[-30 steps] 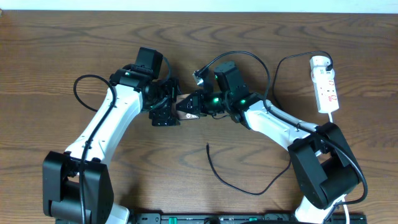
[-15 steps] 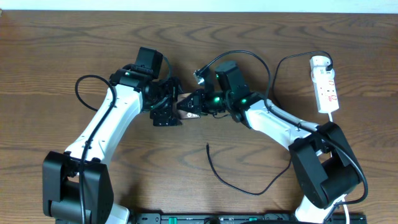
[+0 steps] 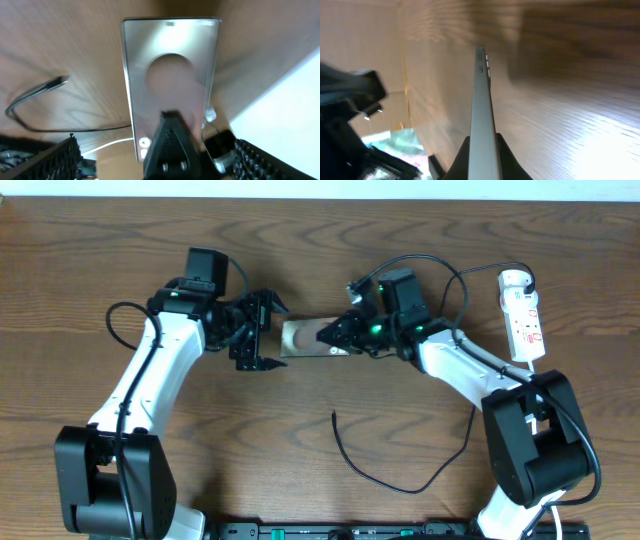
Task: Plug charger to phone and switch on socket
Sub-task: 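Open the left gripper and carry the phone away with the right gripper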
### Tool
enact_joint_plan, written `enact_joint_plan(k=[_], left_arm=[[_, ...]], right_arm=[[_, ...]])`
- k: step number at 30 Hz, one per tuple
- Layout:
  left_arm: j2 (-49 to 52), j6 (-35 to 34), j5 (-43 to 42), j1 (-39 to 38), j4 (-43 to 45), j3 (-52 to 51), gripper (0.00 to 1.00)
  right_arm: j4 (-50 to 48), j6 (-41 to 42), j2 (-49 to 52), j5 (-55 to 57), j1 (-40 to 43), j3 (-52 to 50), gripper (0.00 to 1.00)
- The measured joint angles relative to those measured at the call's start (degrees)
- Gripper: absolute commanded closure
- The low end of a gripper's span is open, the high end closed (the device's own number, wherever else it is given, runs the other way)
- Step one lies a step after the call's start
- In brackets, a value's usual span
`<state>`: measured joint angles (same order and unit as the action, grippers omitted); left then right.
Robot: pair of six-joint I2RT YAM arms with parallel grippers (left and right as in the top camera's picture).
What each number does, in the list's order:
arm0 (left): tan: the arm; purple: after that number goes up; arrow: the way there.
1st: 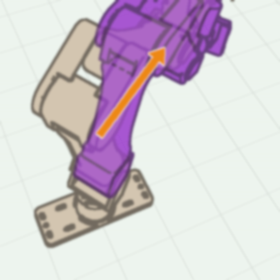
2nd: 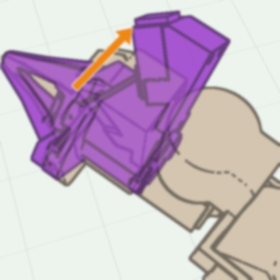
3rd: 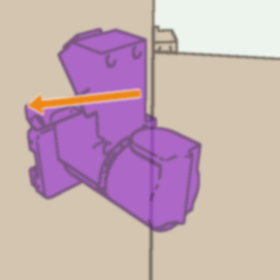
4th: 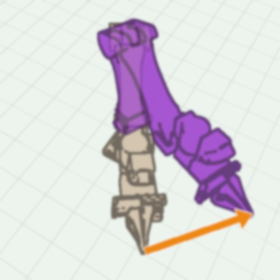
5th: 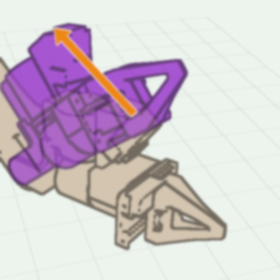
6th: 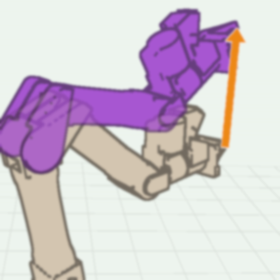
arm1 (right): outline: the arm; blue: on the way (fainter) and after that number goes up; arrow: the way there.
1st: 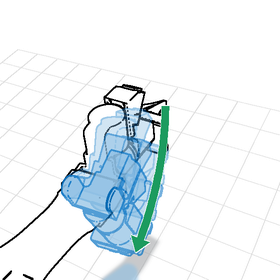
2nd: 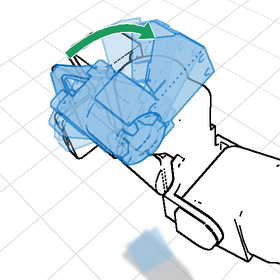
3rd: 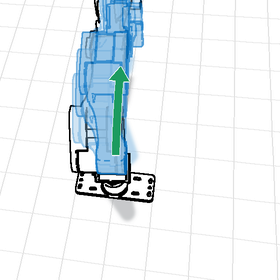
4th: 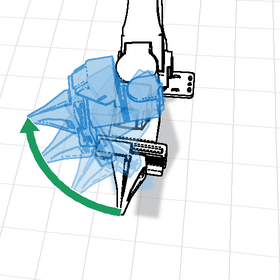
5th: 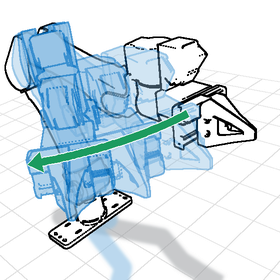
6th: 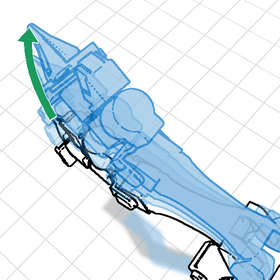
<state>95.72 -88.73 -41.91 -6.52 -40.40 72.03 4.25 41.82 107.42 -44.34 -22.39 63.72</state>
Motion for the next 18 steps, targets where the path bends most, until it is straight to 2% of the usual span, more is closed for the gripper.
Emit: enact_joint_plan(k=[4,9,12,18], left_arm=[[0.00,8.81,-2.05,1.73,4.98,0.02,0.06],[0.00,18.67,-3.04,2.40,9.90,0.02,0.06],[0.00,22.25,-3.23,2.38,13.57,0.02,0.05],[0.00,24.96,-2.80,2.36,24.72,0.04,0.06]], right_arm=[[2.19,1.29,0.00,1.03,3.19,0.00,0.99],[1.70,7.85,0.00,1.25,7.37,0.00,0.99],[-0.31,14.21,0.00,0.20,9.05,-0.02,0.99],[-11.61,33.73,0.00,-2.47,10.60,-0.07,0.99]])
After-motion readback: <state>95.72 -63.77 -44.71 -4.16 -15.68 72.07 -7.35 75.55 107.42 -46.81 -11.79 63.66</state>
